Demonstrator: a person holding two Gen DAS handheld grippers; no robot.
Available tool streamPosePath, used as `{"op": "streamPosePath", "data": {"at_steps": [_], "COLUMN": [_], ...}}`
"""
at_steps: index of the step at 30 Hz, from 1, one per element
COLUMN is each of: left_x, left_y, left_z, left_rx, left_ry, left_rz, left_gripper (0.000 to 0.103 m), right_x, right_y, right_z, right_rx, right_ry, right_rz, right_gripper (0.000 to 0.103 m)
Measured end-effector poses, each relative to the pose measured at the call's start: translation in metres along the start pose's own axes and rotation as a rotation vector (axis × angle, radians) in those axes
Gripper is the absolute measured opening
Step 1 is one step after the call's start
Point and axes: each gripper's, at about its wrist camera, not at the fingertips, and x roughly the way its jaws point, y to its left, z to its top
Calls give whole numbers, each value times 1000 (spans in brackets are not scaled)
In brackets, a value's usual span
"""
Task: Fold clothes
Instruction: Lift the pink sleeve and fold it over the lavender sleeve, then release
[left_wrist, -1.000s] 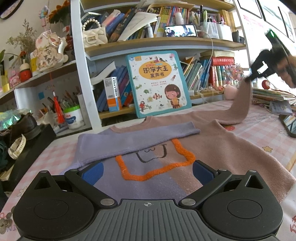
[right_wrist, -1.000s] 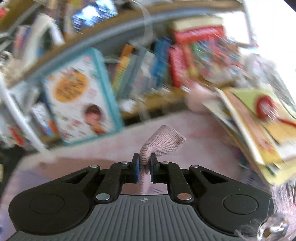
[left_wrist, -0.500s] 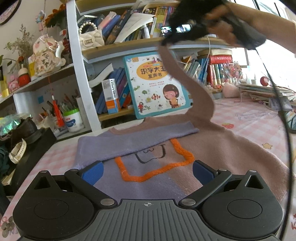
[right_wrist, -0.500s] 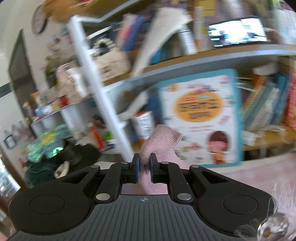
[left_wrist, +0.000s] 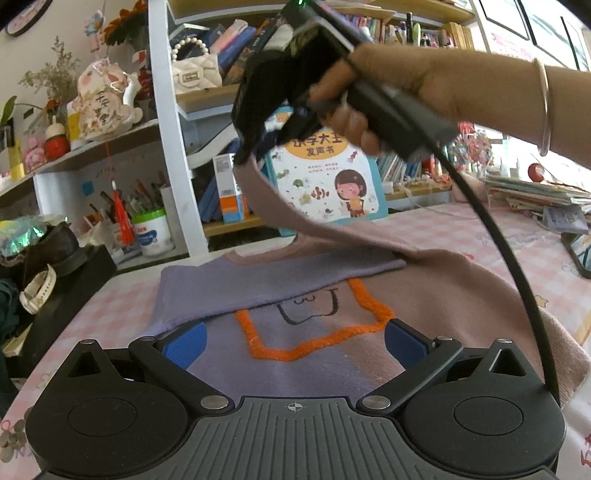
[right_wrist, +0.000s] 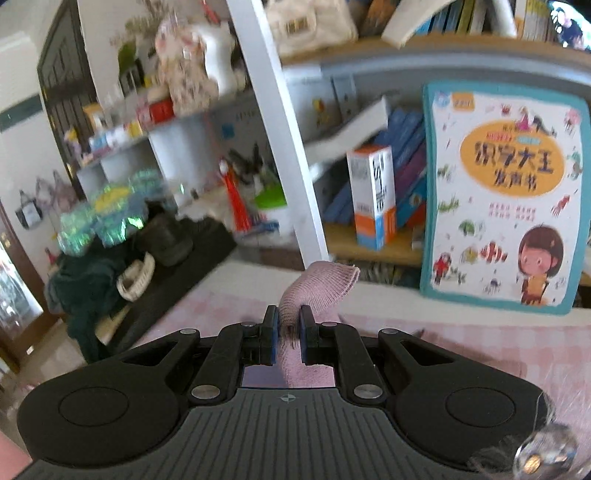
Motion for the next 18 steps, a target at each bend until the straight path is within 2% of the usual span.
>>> {"op": "streamPosePath", "data": {"at_steps": [3, 4, 5, 6, 12, 18], "left_x": [0, 0, 0, 0, 0, -1], "left_y": [0, 0, -1, -1, -7, -15], "left_z": [0, 0, 0, 0, 0, -1], "left_rx": [1, 4, 8, 12, 52, 101], "left_ry": [2, 3, 3, 3, 0, -2], "left_rz": [-3, -3, -1, 0, 5, 5], "left_gripper": [103, 103, 103, 103, 103, 103], "right_x": [2, -2, -5, -9, -33, -80], "right_y": [-3, -4, -6, -7, -17, -49], "right_z": [-8, -10, -12, -14, -26, -72], "right_rx": [-4, -5, -7, -8, -17, 25], "right_ry": [21, 17, 12, 8, -20, 4], "right_rz": [7, 10, 13, 16, 36, 19], "right_gripper": [15, 29, 52, 56, 56, 56]}}
